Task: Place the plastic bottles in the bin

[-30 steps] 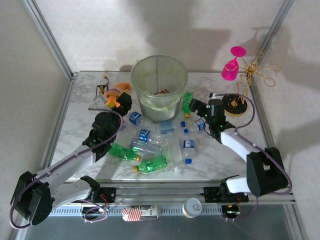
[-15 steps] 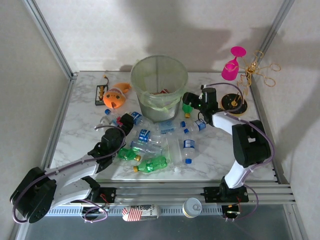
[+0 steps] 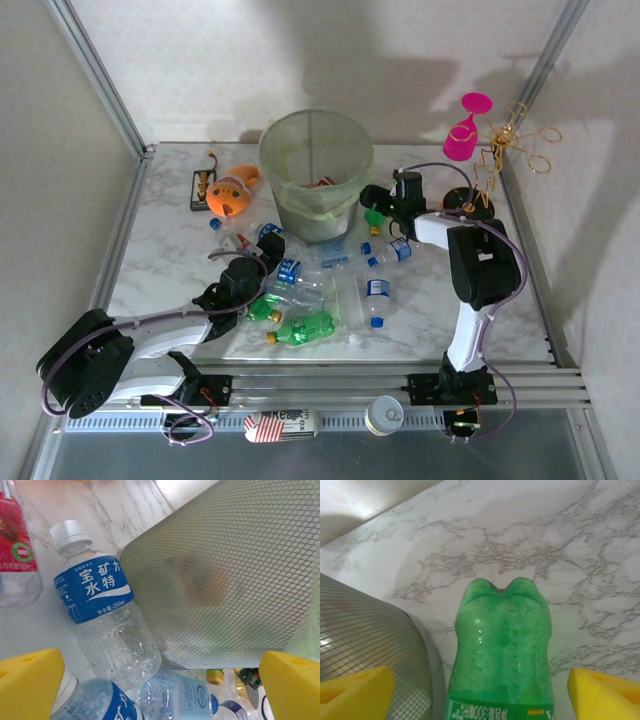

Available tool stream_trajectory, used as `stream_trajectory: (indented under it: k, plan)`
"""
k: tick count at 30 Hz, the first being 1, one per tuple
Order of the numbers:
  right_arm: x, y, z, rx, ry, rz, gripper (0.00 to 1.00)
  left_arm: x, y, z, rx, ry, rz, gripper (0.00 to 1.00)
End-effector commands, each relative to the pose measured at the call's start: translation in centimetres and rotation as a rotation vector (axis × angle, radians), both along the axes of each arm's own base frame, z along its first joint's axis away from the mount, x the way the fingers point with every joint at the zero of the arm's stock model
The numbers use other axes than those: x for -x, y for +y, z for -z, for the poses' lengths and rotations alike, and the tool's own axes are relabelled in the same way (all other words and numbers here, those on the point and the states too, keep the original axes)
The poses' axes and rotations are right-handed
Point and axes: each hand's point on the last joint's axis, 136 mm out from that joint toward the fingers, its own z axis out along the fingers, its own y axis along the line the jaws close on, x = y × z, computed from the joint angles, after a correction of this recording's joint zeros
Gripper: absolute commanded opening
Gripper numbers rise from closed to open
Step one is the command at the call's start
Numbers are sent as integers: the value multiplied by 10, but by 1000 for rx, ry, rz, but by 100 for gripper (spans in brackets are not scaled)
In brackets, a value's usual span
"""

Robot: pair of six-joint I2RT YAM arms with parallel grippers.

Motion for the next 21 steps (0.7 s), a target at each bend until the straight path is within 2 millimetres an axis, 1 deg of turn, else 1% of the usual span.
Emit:
stream_trajectory:
  k: [1,11,17,21]
  plan:
    - [-3,2,10,1,32,-2,89,-4,-8,-18,40,-43,10,100]
    - [-1,-3,35,16,90,22,85,-1,-2,-20,27,-44,-11,100]
    - [2,-5,42,21,109,28,79,-1,0,-21,29,-45,-18,100]
    - [2,-7,42,21,109,30,73,0,0,-20,26,-41,-19,100]
